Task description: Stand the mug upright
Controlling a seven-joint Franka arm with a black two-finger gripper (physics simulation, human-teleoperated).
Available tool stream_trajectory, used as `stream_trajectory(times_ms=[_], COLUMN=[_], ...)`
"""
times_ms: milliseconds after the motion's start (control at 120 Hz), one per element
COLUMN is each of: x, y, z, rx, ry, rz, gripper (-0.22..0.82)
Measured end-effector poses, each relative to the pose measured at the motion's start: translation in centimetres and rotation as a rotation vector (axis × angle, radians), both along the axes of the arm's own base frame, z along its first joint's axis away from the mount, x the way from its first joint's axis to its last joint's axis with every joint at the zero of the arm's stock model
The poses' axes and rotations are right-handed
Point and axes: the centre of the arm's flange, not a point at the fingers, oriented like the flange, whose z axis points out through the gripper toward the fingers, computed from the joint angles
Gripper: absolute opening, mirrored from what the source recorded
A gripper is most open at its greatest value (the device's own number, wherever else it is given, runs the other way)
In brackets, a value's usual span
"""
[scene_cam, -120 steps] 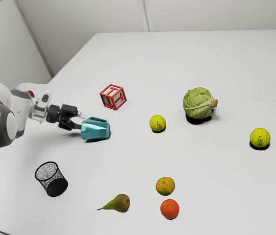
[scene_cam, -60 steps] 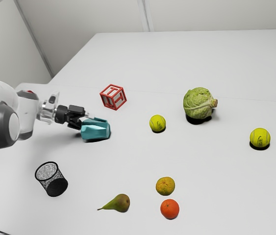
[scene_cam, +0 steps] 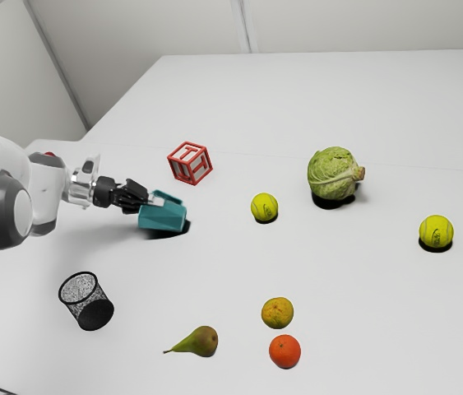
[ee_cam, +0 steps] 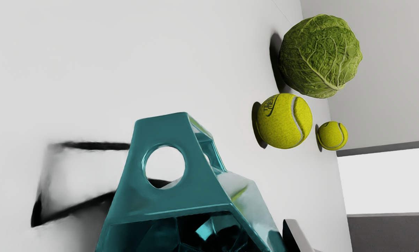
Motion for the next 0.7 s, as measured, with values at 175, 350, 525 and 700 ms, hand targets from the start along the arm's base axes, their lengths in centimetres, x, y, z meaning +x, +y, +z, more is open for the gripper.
stream_trajectory(times_ms=[175,350,525,700], x=[1.5,5.8,6.8,7.1], y=[-0.9,-7.0,-10.9,-12.7], z=[3.7,13.4,14.6,11.3], rx=[0.008,0.229,0.666,0.92], ry=[-0.039,-0.113,-0.058,-0.029], rz=[-0.042,-0.279,-0.456,-0.469], gripper=[-0.15,-0.16,-0.16,-0.17])
